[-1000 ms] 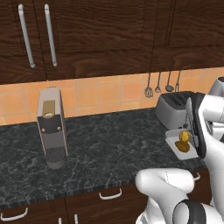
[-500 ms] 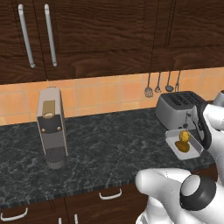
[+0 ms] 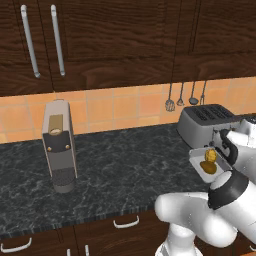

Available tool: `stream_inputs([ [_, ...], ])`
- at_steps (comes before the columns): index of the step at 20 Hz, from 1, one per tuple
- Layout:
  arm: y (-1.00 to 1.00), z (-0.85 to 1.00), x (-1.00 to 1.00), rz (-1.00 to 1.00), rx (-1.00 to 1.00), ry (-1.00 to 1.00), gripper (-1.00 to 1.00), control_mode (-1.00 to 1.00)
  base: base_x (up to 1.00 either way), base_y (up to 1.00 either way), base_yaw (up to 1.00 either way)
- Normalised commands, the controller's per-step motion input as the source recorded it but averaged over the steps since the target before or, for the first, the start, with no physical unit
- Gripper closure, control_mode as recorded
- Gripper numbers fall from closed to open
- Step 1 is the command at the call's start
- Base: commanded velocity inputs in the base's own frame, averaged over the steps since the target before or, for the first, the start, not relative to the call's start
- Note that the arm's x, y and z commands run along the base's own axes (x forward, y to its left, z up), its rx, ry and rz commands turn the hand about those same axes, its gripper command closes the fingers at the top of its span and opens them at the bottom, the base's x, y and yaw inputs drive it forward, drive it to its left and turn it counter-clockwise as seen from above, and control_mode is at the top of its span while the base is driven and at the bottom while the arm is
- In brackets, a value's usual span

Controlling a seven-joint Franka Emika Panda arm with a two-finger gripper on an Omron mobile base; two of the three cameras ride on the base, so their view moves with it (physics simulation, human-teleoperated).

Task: Take the meat container that has the chicken drumstick and place it on the second highest rack of the freezer. Then take the vegetable container that has the avocado and squash and place it on the highest rack of the freezer.

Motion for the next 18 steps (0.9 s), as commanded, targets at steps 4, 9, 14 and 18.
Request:
stream_inputs([
  [4,0.00,-0.58,0.09,0.00,0.00,0.06,-1.00,-1.00,0.00,0.00,0.00],
  [9,0.00,-0.47,0.16,0.00,0.00,0.10,-1.00,-1.00,0.00,0.00,0.00],
  [14,0.00,-0.46,0.14,0.00,0.00,0.09,-1.00,-1.00,0.00,0.00,0.00],
  [18,0.00,-0.21,0.09,0.00,0.00,0.04,-1.00,-1.00,0.00,0.00,0.00],
])
